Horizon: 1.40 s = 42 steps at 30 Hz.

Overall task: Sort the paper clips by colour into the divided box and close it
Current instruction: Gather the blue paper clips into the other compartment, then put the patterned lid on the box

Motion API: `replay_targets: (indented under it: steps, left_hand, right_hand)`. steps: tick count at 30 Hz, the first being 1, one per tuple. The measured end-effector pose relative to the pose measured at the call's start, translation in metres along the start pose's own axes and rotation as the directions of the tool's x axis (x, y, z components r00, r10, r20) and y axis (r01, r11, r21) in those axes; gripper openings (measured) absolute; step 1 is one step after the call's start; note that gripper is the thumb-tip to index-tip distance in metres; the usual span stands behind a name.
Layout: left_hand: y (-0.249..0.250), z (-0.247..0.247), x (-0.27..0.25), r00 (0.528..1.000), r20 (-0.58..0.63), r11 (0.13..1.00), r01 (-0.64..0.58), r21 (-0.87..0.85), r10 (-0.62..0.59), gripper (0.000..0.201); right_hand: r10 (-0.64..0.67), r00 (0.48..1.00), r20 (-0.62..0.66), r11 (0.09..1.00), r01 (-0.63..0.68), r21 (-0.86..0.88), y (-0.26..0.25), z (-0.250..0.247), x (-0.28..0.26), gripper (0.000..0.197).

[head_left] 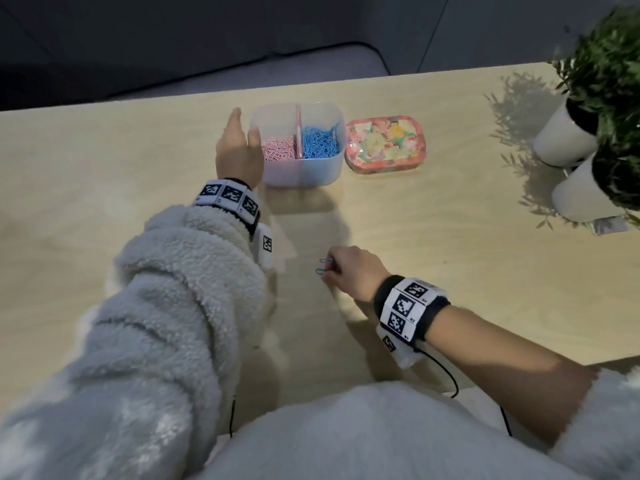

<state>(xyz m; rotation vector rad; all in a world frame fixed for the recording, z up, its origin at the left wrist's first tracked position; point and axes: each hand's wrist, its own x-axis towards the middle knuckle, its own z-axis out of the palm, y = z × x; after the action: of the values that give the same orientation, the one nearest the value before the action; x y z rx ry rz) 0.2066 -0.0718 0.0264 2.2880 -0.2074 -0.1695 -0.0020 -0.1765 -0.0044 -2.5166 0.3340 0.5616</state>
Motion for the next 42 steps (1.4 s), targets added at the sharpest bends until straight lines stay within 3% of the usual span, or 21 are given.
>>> replay_targets:
  steps: [2,4,7,11,17,19,21,23,25,27,30,33,35,38,40,42]
  left_hand:
    - [-0.014,0.0,0.0,0.984,0.173,0.985,0.068,-0.16,-0.04,0.047]
    - [-0.023,0.002,-0.003,0.97,0.244,0.969,0.082,-0.234,-0.023,0.044]
    - [-0.033,0.005,-0.01,0.971,0.238,0.972,0.058,-0.227,-0.003,0.05]
    - [-0.036,0.004,-0.04,0.981,0.19,0.963,0.072,-0.258,-0.022,0.055]
    - [-0.039,0.009,-0.075,0.991,0.135,0.944,0.053,-0.326,-0.009,0.057]
    - [-0.04,0.009,-0.079,0.991,0.135,0.942,0.049,-0.332,-0.004,0.056]
    - [-0.041,0.009,-0.082,0.99,0.137,0.942,0.038,-0.334,0.009,0.056]
    - [-0.041,0.007,-0.083,0.989,0.144,0.945,0.028,-0.325,0.02,0.053]
    - [-0.04,0.005,-0.083,0.988,0.15,0.948,0.017,-0.318,0.032,0.05]
    - [-0.039,0.004,-0.083,0.988,0.149,0.951,0.016,-0.308,0.032,0.052]
    - [-0.04,0.005,-0.083,0.989,0.141,0.953,0.01,-0.302,0.034,0.054]
    - [-0.041,0.006,-0.086,0.99,0.14,0.961,0.02,-0.277,0.019,0.052]
    - [-0.04,0.006,-0.088,0.991,0.13,0.96,0.018,-0.28,0.02,0.05]
    - [-0.041,0.007,-0.094,0.994,0.104,0.963,-0.003,-0.271,0.032,0.047]
    - [-0.042,0.008,-0.096,0.994,0.107,0.958,0.004,-0.288,0.028,0.048]
    - [-0.043,0.01,-0.096,0.994,0.108,0.956,0.007,-0.292,0.026,0.05]
  right_hand:
    - [-0.005,1.0,0.018,1.0,0.005,-0.027,0.003,0.003,-0.004,0.017]
    - [-0.016,0.999,0.037,0.999,0.018,-0.049,0.008,0.004,-0.007,0.018]
    - [-0.072,0.997,0.023,0.989,0.068,0.131,0.015,-0.009,-0.006,0.016]
    - [-0.049,0.981,-0.187,0.828,0.145,0.541,0.004,-0.066,0.012,0.027]
    - [0.054,0.957,-0.283,0.71,0.163,0.685,-0.043,-0.123,0.063,0.023]
    - [0.055,0.967,-0.25,0.744,0.128,0.656,-0.05,-0.119,0.076,0.024]
    - [0.053,0.983,-0.173,0.839,0.05,0.541,-0.05,-0.11,0.08,0.03]
    - [0.075,0.98,-0.187,0.879,0.024,0.476,-0.044,-0.106,0.076,0.038]
    - [0.104,0.944,-0.314,0.826,0.094,0.556,-0.035,-0.108,0.071,0.036]
    - [0.201,0.878,-0.435,0.714,0.173,0.679,-0.018,-0.115,0.072,0.028]
    - [0.416,0.768,-0.486,0.606,0.165,0.779,0.022,-0.126,0.086,0.03]
    - [0.465,0.683,-0.564,0.784,-0.021,0.621,0.056,-0.133,0.098,0.028]
    - [0.398,0.729,-0.556,0.897,-0.184,0.401,0.074,-0.129,0.106,0.034]
    - [0.234,0.863,-0.447,0.969,-0.246,0.031,0.092,-0.115,0.113,0.04]
    - [0.204,0.883,-0.423,0.967,-0.248,-0.051,0.094,-0.108,0.108,0.043]
    - [0.22,0.865,-0.452,0.969,-0.247,0.0,0.098,-0.098,0.099,0.05]
